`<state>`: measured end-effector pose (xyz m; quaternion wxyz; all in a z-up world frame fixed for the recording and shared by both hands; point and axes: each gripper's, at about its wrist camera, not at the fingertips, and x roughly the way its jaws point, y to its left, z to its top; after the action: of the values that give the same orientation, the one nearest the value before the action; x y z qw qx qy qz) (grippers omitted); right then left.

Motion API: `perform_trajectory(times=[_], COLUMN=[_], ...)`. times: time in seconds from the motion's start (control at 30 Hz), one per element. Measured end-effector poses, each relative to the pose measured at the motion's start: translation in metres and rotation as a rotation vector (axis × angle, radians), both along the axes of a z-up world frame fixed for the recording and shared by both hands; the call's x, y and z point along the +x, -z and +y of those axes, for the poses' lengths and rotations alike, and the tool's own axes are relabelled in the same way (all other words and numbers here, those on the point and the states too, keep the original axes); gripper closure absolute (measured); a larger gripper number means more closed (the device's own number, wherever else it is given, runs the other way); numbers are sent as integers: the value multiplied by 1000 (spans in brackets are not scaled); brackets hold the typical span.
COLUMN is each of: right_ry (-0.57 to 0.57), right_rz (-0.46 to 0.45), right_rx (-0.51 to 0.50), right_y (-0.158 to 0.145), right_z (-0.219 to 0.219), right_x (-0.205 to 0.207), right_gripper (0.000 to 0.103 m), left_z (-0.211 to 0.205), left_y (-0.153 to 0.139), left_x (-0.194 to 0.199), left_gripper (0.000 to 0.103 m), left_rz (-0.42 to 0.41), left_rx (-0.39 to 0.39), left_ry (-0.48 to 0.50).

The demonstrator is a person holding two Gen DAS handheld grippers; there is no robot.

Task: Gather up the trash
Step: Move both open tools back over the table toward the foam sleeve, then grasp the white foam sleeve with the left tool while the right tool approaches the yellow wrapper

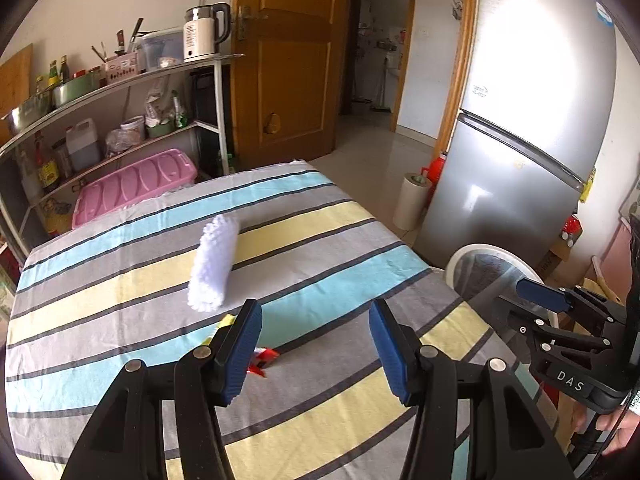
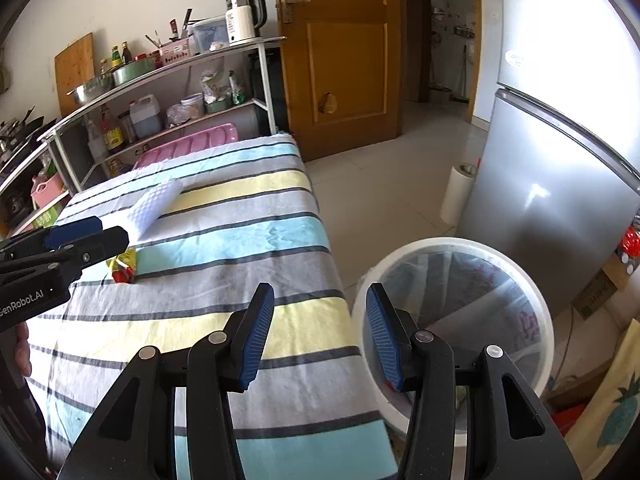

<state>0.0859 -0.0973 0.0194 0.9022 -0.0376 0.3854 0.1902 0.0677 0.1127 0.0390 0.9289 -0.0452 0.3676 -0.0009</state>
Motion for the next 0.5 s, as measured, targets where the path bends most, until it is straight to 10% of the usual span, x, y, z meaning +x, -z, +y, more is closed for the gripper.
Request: perform_trajectory(times=[0.5], right_ry=[-219], right_rz=[54], right_rx=[33], right_y=[15], right_z=[98], right_x=[8], right_gripper=[54], left_z=[96], left_y=[10], left_x=[-22], left_gripper=[47], left_rz=[30], left_rx=[-6], left_ry=[-183])
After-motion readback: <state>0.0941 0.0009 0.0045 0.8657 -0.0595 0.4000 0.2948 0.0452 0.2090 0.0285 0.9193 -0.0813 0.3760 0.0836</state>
